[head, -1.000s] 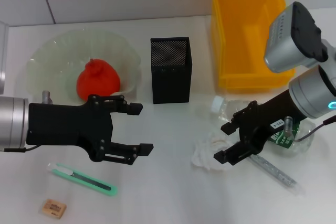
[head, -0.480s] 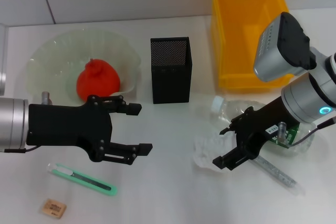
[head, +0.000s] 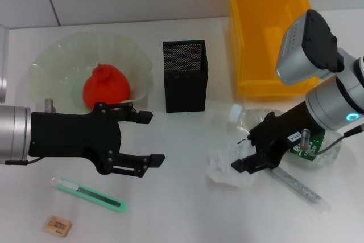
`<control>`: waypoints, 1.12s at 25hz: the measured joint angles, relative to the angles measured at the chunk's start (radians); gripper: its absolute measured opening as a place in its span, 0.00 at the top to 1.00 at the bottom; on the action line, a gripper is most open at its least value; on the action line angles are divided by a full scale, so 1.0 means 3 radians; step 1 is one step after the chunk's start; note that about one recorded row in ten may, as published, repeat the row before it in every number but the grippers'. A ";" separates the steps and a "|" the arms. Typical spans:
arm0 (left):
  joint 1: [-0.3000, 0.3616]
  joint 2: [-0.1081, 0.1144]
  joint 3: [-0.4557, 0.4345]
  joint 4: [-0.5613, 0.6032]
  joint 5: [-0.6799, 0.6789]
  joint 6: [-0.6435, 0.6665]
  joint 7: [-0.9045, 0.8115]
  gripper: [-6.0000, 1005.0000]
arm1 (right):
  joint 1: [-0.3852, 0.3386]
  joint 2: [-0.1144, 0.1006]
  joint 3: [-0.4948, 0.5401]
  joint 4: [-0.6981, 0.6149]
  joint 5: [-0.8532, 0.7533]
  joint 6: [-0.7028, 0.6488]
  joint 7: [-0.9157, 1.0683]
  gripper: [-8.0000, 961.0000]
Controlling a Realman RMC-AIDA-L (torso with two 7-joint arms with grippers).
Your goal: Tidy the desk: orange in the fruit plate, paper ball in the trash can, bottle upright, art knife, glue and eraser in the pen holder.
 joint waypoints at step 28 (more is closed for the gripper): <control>0.0002 -0.0006 0.0010 -0.0025 0.0100 -0.0054 0.0005 0.18 | -0.0216 0.0010 0.0006 -0.0540 0.0118 0.0007 0.0032 0.99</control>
